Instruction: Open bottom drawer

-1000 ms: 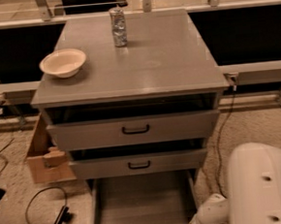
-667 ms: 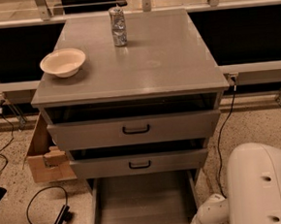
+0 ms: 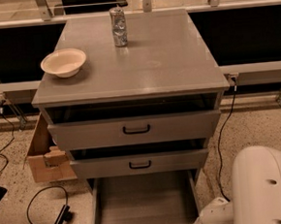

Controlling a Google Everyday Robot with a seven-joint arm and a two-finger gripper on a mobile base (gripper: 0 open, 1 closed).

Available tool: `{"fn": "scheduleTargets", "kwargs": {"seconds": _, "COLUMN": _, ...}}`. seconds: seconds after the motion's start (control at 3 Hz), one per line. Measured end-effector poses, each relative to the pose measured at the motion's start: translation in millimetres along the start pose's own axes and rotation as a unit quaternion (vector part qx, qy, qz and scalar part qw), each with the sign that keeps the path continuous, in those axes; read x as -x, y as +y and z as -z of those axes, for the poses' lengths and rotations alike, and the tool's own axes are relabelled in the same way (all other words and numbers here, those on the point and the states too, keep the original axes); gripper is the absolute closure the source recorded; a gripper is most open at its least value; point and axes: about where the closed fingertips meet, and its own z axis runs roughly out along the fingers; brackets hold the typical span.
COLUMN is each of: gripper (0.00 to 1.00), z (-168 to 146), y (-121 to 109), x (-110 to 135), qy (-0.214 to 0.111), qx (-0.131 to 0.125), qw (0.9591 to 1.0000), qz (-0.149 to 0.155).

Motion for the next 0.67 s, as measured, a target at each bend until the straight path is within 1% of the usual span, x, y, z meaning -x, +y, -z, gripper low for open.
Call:
{"fn": "scheduleTargets", "kwargs": {"seconds": 0.33, "gripper": 1.0, "z": 0.3, "y": -2.5, "x": 0.9, "qy": 0.0, "qx": 0.0, "qw": 1.0, "qz": 0.0}}
{"fn": "scheduleTargets", "kwargs": {"seconds": 0.67, "gripper": 0.82, "z": 0.4, "y": -3.6, "x": 1.3, "qy": 0.0, "qx": 0.0, "qw": 1.0, "qz": 0.0}}
